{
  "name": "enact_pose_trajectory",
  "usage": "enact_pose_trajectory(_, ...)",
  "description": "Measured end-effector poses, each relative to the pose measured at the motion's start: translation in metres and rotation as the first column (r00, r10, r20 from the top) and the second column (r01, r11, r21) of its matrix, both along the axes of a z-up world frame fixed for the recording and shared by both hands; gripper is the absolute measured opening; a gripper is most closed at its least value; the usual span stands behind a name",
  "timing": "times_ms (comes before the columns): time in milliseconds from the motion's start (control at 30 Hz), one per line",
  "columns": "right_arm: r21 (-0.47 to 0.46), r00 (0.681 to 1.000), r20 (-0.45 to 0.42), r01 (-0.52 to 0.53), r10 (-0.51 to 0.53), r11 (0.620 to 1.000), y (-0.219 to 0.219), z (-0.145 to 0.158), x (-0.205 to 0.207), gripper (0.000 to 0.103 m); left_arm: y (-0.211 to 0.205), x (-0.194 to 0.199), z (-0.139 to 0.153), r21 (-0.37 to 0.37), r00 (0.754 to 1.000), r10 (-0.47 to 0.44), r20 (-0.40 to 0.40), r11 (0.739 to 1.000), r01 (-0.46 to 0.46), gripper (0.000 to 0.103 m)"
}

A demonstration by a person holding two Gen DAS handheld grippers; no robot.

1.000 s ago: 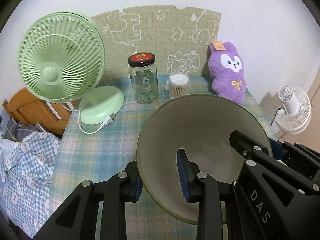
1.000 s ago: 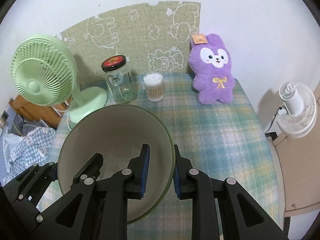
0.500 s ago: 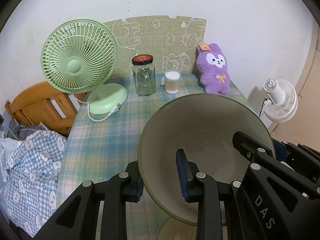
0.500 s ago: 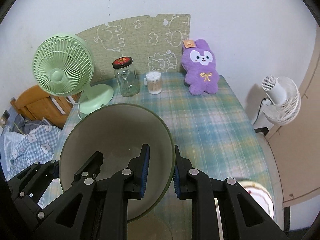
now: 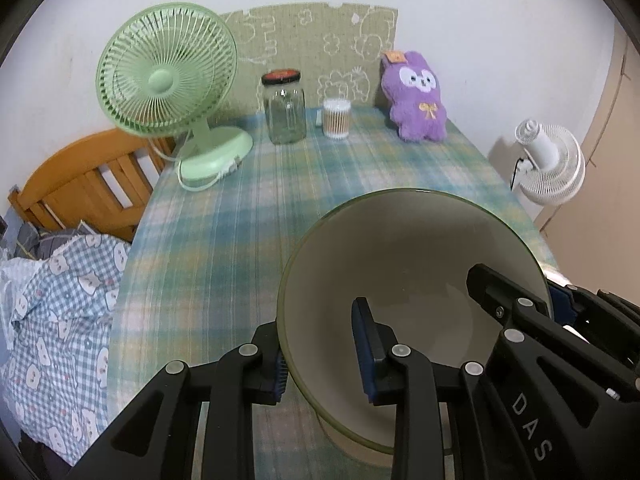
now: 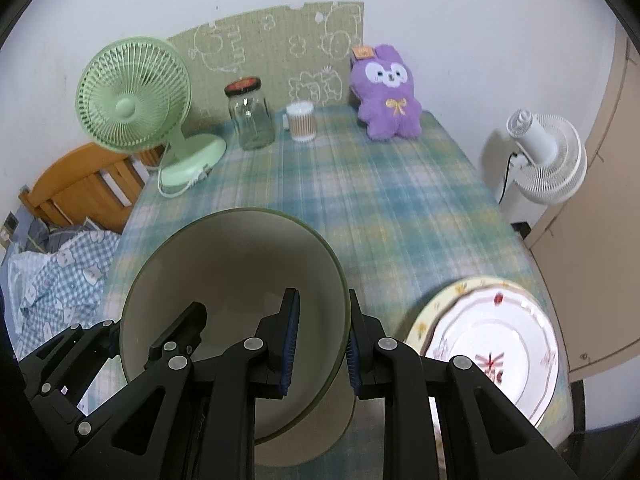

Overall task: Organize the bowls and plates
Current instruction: 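Carry the bowl with both grippers toward the plate stack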

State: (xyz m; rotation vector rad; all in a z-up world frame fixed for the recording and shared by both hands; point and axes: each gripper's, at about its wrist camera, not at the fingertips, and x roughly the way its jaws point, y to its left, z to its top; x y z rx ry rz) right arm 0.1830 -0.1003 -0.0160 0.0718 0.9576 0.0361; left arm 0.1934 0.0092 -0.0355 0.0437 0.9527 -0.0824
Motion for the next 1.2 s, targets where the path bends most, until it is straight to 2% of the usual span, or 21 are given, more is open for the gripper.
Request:
enact_pose_trajectory(267, 0.021, 0.998, -0.058, -0.006, 0.007, 1.0, 0.003, -0.022, -0.016, 0.024, 0.003, -0.014, -0.017, 0.021, 0.998, 0.008, -0.055, 1.0, -0.007, 0.027)
enact_pose_trajectory(800, 0.026, 0.991, -0.135, 0.0, 0.004, 1.0, -0.003, -0.049, -0.018, 0.024, 0.001, -0.019, -0.039, 0.029, 0.991, 0.011, -0.133, 1.0, -0.007, 0.027)
enact_pose_trajectory(1200, 0.013, 0.986, -0.164, -0.016, 0.018, 1.0, -0.003, -0.049, -0.017, 0.024, 0.002, -0.014, -0.045, 0.022, 0.986, 0.019, -0.167, 1.0, -0.016, 0.027)
